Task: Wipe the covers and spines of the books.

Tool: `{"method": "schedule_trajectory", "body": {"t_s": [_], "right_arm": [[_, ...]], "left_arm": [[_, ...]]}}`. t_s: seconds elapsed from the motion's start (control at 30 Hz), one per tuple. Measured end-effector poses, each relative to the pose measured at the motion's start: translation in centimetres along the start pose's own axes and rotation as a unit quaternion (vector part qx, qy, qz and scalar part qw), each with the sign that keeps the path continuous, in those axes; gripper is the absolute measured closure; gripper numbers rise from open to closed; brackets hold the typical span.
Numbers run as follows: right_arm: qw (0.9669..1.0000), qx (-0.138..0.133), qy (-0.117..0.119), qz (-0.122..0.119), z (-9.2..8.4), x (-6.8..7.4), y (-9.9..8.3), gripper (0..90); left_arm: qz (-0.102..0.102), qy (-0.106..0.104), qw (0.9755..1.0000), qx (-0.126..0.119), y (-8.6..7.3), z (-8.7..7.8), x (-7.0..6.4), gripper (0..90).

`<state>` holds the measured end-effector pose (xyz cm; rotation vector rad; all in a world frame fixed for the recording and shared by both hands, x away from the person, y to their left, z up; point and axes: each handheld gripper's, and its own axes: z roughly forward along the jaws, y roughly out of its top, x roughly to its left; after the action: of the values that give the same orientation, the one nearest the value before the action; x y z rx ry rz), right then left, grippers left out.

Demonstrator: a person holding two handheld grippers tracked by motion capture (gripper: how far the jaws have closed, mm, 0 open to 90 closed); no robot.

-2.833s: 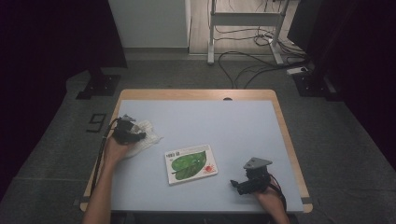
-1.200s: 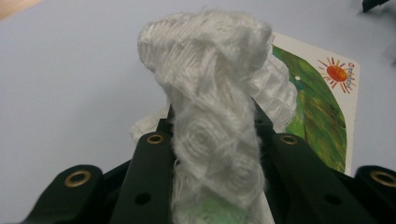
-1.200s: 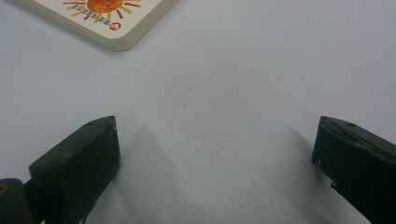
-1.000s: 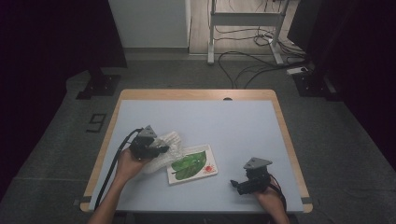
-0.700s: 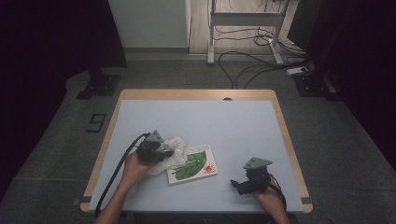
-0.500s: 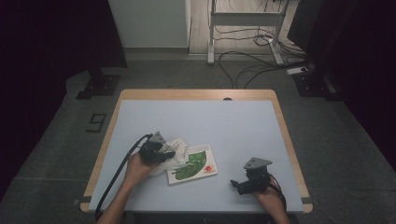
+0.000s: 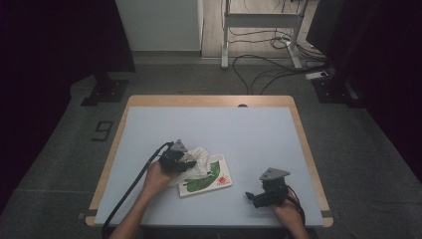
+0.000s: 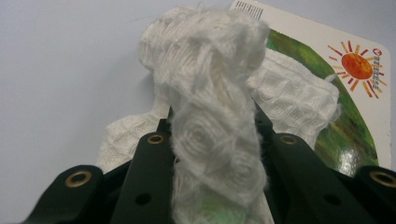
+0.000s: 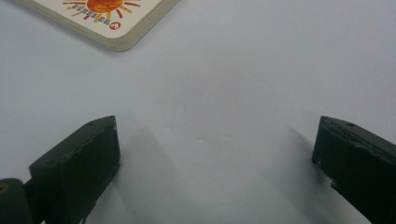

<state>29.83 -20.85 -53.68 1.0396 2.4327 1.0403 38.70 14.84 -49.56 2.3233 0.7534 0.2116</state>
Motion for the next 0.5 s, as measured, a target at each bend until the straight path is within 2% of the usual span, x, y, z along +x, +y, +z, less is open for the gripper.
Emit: {"method": "schedule_trajectory", "body": {"t_s": [0.5], "right_arm": [[1.0,0.0,0.0,0.0,0.0,0.0,0.0,0.4]], "left_arm": [[0.012,-0.008,0.9999,0.009,2.6,2.3,-1.0,70.7]]}}
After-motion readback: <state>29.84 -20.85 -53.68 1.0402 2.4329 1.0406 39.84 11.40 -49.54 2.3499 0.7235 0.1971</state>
